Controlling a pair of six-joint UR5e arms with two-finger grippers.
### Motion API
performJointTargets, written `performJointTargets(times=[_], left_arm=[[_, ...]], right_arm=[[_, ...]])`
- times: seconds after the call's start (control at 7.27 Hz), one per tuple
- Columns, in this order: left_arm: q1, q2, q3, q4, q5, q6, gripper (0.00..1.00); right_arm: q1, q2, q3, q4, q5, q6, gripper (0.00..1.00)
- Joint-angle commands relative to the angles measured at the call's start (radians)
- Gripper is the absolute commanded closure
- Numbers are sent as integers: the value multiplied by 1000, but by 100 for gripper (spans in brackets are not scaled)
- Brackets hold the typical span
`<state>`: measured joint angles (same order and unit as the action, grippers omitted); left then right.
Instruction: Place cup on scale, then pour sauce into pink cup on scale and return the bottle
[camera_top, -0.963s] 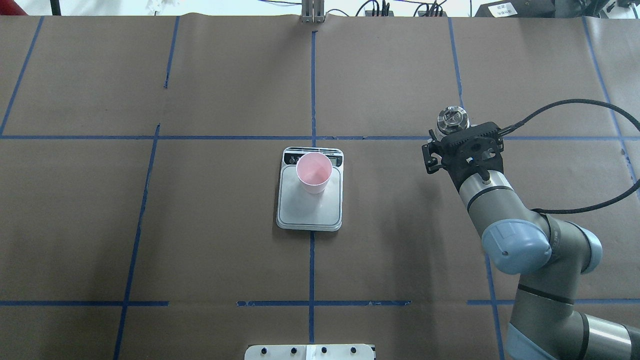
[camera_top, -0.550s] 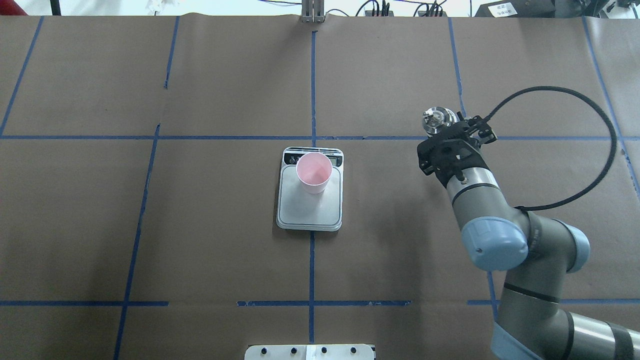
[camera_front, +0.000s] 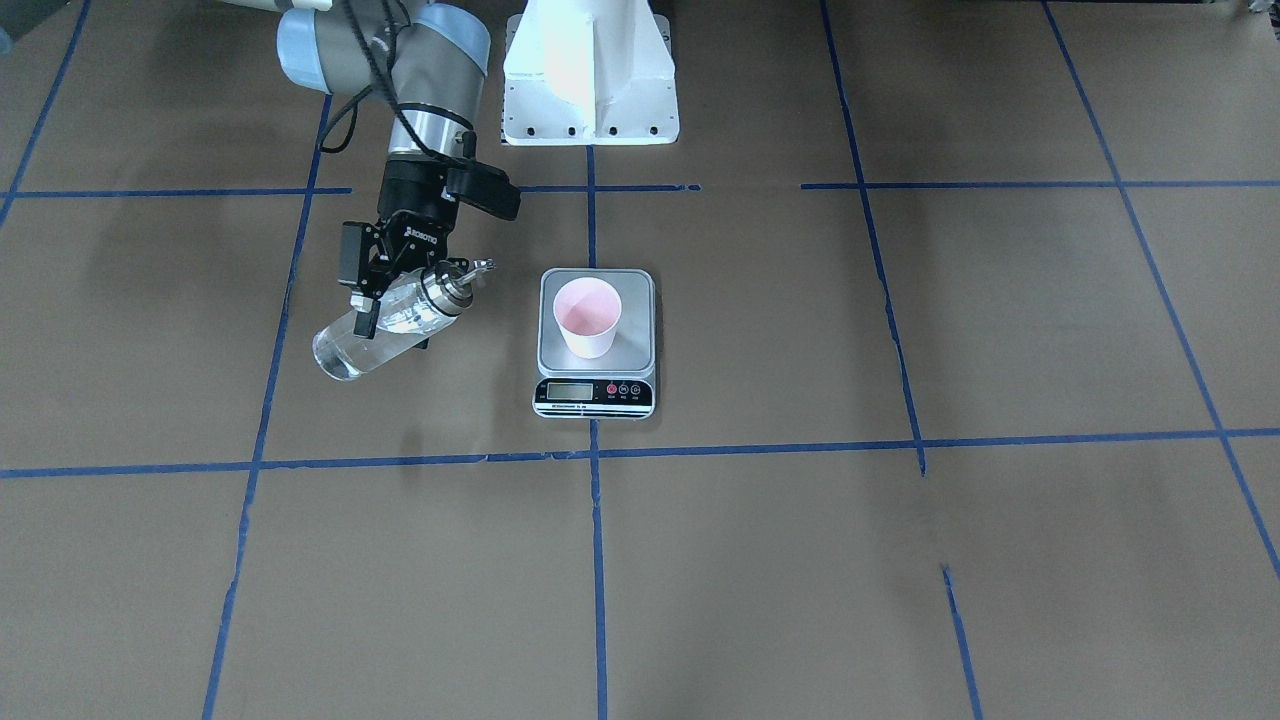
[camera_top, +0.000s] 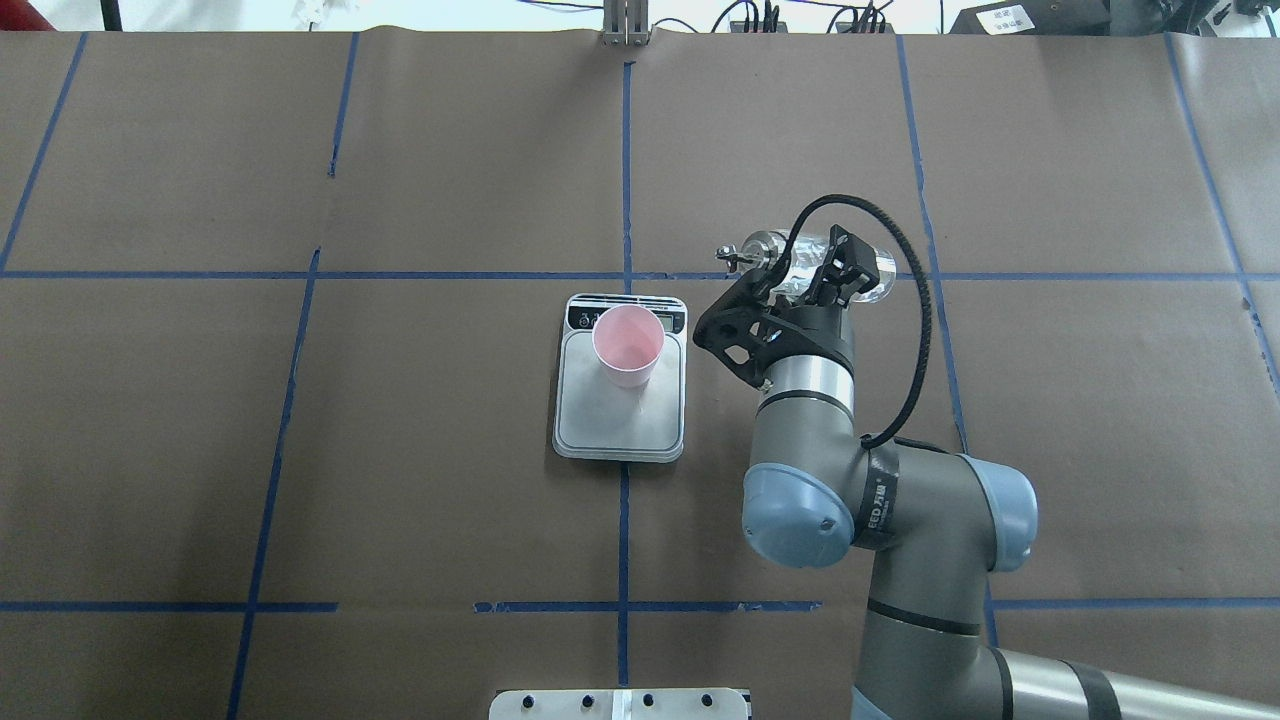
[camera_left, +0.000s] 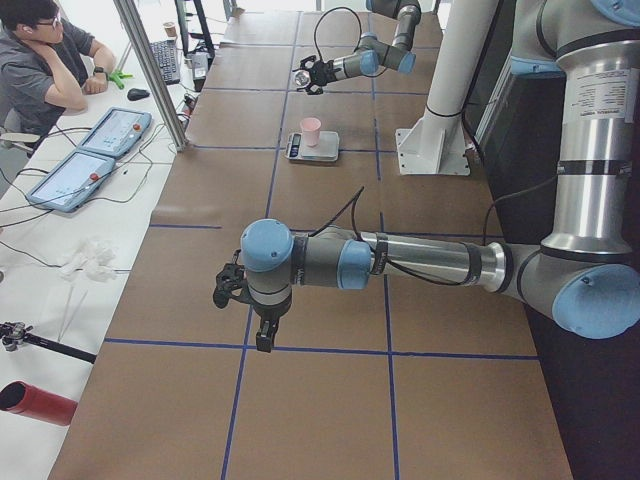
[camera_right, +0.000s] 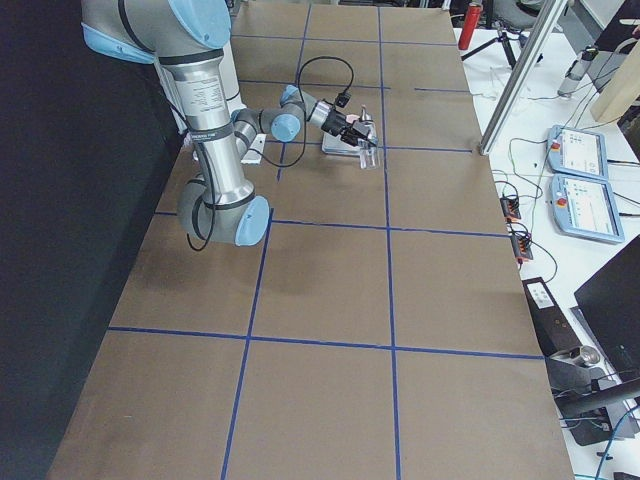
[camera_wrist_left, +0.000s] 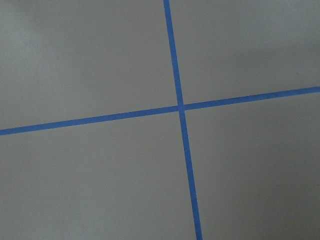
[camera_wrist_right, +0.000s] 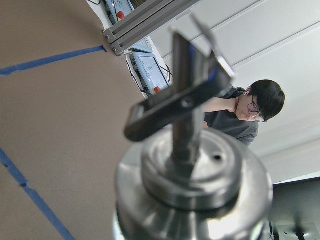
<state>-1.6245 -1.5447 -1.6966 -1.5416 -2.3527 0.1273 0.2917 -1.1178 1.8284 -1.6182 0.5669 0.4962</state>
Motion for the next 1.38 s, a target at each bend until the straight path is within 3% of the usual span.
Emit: performJointTargets(times=[0.0,0.69,1.24], left_arm=[[0,0,0,0,0,0,0],[0,0,0,1,0,0,0],[0,0,2,1,0,0,0]], right_arm=[[-29,45,-73,-34,-99,-83,100],[-39,70,-149,-34,-228,-322,100],[-45,69,-163,-31,-272,-435,100]])
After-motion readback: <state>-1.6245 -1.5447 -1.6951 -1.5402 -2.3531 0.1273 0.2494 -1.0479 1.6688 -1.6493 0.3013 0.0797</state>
